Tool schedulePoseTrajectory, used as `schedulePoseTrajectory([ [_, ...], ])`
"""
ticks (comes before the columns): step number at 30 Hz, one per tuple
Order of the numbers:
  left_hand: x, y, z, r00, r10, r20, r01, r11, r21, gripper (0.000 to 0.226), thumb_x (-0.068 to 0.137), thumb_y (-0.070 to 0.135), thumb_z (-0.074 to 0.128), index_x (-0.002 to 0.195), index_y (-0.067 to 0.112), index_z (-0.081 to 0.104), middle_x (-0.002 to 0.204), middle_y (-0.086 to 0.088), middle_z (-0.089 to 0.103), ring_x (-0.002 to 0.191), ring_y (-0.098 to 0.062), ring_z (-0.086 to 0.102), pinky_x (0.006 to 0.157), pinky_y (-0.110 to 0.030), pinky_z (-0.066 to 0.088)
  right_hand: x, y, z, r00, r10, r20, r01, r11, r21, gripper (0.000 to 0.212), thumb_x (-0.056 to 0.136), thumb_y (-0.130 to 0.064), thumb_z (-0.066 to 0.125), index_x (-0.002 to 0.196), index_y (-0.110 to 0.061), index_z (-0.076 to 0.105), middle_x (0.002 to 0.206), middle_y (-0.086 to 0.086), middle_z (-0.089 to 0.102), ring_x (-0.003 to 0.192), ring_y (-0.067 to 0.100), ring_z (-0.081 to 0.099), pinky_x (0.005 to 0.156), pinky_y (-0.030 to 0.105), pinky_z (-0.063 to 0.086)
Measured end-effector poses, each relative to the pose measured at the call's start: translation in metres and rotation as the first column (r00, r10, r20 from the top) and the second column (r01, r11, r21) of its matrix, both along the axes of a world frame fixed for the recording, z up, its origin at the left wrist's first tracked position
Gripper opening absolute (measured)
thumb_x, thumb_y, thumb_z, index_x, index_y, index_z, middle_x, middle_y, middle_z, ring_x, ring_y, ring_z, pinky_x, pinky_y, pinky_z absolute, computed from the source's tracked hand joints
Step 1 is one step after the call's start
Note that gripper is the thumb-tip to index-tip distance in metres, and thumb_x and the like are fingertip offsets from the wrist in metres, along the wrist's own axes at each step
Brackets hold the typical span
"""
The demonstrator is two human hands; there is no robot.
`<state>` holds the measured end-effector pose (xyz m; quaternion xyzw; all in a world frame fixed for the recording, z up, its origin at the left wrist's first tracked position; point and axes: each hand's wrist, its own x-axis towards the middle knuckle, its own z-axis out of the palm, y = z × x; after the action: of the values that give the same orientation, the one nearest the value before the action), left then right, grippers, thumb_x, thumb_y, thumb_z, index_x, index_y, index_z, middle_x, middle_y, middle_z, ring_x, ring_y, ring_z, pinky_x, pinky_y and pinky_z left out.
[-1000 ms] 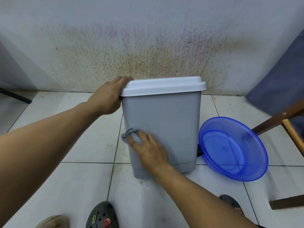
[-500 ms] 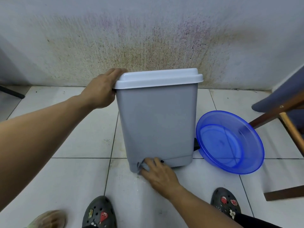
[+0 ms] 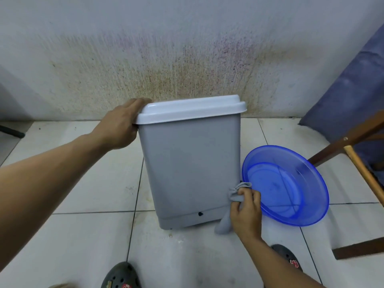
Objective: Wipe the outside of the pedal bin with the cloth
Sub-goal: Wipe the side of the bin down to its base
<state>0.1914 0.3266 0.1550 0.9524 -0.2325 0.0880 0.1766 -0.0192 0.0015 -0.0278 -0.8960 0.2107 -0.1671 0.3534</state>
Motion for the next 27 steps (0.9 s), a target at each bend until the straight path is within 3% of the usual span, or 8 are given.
schedulePoseTrajectory([
  [6, -0.005, 0.000, 0.002, 0.999, -0.044, 0.003, 0.044, 0.999, -0.019, 0.074, 0.079, -0.004, 0.056, 0.140, 0.033, 0.041, 0.139, -0.002, 0.055, 0.113, -0.039, 0.059, 0.087, -0.052, 0.051, 0.066, 0.007, 0.062, 0.980, -0.124, 0.159, 0.121, 0.992, 0.027, 0.041, 0.084, -0.002, 0.062, 0.123, -0.014, 0.061, 0.122, 0.011, 0.052, 0.096, 0.022, 0.053, 0.073, 0.026, 0.038],
  [11, -0.010, -0.001, 0.004, 0.999, -0.041, 0.029, 0.041, 0.999, -0.011, 0.072, 0.079, -0.006, 0.056, 0.141, 0.028, 0.043, 0.139, -0.003, 0.055, 0.112, -0.039, 0.058, 0.086, -0.050, 0.050, 0.086, 0.008, 0.089, 0.980, -0.148, 0.135, 0.134, 0.985, 0.109, 0.042, 0.087, -0.005, 0.058, 0.128, -0.016, 0.057, 0.125, 0.011, 0.052, 0.102, 0.030, 0.055, 0.072, 0.021, 0.031],
  [14, -0.026, -0.004, 0.006, 0.996, -0.065, 0.069, 0.065, 0.998, -0.011, 0.071, 0.081, -0.008, 0.056, 0.143, 0.024, 0.044, 0.143, -0.004, 0.053, 0.118, -0.039, 0.054, 0.094, -0.049, 0.047, 0.074, 0.011, 0.092, 0.970, -0.208, 0.128, 0.178, 0.960, 0.216, 0.041, 0.087, -0.004, 0.058, 0.125, -0.020, 0.054, 0.124, 0.007, 0.055, 0.104, 0.027, 0.056, 0.076, 0.023, 0.034],
  [18, -0.068, 0.000, 0.002, 0.983, -0.047, 0.179, 0.040, 0.998, 0.046, 0.072, 0.087, -0.006, 0.055, 0.151, 0.023, 0.040, 0.157, -0.002, 0.043, 0.133, -0.048, 0.041, 0.108, -0.062, 0.040, 0.064, 0.013, 0.101, 0.963, -0.227, 0.147, 0.163, 0.921, 0.353, 0.036, 0.088, -0.004, 0.056, 0.115, -0.025, 0.050, 0.118, 0.004, 0.060, 0.100, 0.022, 0.056, 0.077, 0.026, 0.038],
  [23, -0.141, -0.007, -0.013, 0.940, -0.016, 0.342, -0.030, 0.991, 0.128, 0.077, 0.084, 0.002, 0.069, 0.151, 0.027, 0.039, 0.156, -0.008, 0.044, 0.134, -0.058, 0.033, 0.100, -0.078, 0.028, 0.062, 0.015, 0.123, 0.978, -0.174, 0.113, 0.107, 0.889, 0.445, 0.030, 0.089, -0.009, 0.057, 0.107, -0.030, 0.045, 0.103, 0.000, 0.062, 0.094, 0.025, 0.061, 0.078, 0.033, 0.047],
  [27, -0.181, -0.027, -0.023, 0.934, 0.024, 0.358, -0.086, 0.984, 0.158, 0.083, 0.078, 0.011, 0.078, 0.151, 0.026, 0.041, 0.150, -0.014, 0.049, 0.137, -0.057, 0.034, 0.101, -0.083, 0.021, 0.054, 0.021, 0.138, 0.996, -0.044, 0.081, -0.010, 0.825, 0.565, 0.032, 0.090, -0.010, 0.061, 0.111, -0.033, 0.051, 0.103, -0.013, 0.060, 0.099, 0.019, 0.062, 0.082, 0.034, 0.052],
])
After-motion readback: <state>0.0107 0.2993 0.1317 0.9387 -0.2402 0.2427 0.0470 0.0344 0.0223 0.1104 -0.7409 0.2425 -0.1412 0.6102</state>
